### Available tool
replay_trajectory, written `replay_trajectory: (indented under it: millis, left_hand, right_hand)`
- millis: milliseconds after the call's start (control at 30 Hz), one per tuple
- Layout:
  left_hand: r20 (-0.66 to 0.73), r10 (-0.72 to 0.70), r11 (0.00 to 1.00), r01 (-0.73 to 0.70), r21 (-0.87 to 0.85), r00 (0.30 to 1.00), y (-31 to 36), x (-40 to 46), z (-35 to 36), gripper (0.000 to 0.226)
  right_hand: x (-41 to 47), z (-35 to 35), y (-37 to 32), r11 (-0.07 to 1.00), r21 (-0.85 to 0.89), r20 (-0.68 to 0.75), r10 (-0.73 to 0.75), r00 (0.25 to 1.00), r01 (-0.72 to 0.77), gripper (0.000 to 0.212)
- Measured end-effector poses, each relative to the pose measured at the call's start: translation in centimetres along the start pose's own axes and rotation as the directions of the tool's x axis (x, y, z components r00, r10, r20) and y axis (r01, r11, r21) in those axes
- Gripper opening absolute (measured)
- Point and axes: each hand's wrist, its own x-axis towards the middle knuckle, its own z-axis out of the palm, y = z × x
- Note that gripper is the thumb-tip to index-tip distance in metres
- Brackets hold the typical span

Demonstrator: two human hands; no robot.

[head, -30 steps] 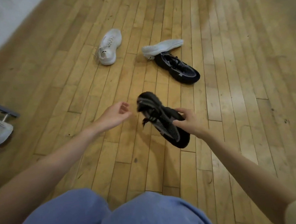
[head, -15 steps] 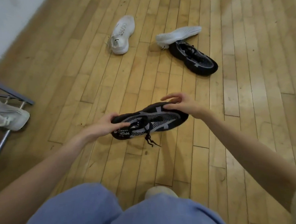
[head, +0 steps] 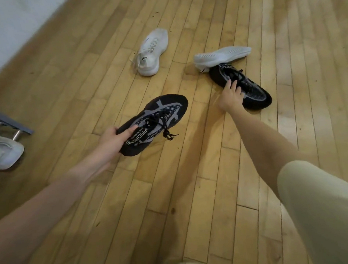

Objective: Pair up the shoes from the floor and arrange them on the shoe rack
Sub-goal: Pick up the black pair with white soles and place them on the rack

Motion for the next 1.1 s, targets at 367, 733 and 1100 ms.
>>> replay_trajectory:
  millis: [367, 733, 1100]
  left_hand:
    - [-0.022, -0.004, 1.0, 0.003, -0.015, 1.0, 0.8, 0.3, 0.5, 0.048]
    - [-0.171, -0.061, 0.987, 0.035, -0.154, 0.983, -2.5, -4.1, -5.8, 0.031]
    - [-0.128, -0.105, 0.926, 0.049, -0.375, 0.986, -2.6, -11.0, -9.5, 0.017]
  right_hand:
    - [-2.6, -1.8, 0.7, 0.973, 0.051, -0.055, -0.222, 0.974, 0.224, 0.049]
    - [-16.0, 2.8, 0.7, 0.752, -0.054, -0.02, -0.659, 0.752, 0.658, 0.025]
    - [-27.9, 6.7, -7.4, 0.929, 0.358, 0.131, 0.046, 0.99, -0.091, 0.096]
